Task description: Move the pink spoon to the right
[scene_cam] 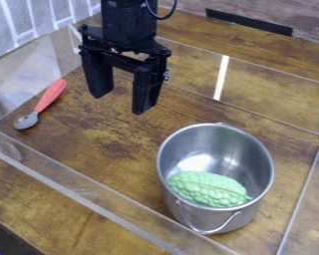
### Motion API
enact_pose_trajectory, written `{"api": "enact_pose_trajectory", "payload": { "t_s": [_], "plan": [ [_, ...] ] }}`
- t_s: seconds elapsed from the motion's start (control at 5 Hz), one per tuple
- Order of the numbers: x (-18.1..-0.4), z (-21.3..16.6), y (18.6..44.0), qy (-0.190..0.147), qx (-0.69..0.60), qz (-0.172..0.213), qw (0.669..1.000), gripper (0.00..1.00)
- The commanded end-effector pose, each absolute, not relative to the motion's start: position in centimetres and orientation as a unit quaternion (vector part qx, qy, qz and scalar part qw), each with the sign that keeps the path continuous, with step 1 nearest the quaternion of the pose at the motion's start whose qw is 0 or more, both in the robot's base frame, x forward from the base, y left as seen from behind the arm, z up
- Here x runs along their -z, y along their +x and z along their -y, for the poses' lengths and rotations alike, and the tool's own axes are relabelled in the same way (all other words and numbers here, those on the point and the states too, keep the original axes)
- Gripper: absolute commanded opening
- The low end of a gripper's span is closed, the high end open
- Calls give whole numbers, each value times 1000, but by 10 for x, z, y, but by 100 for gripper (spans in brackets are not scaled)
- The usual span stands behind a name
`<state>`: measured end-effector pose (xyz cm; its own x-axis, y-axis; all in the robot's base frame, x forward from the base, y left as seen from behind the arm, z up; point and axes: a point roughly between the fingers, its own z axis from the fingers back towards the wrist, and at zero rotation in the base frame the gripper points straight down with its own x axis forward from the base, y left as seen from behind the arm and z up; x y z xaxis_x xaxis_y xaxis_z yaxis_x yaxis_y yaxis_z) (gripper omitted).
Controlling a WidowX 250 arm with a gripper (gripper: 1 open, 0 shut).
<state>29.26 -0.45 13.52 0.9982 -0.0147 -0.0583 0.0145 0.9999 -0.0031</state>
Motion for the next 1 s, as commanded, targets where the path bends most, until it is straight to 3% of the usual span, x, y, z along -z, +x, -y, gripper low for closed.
{"api": "enact_pose_trajectory", "payload": {
  "t_s": [0.0,0.2,0.8],
  "plan": [
    [-127,10,289,-3,-1,-48,999,100],
    [-126,-15,293,5,-19,-37,999,100],
    [-117,-43,291,21,-5,-27,999,100]
  ]
}}
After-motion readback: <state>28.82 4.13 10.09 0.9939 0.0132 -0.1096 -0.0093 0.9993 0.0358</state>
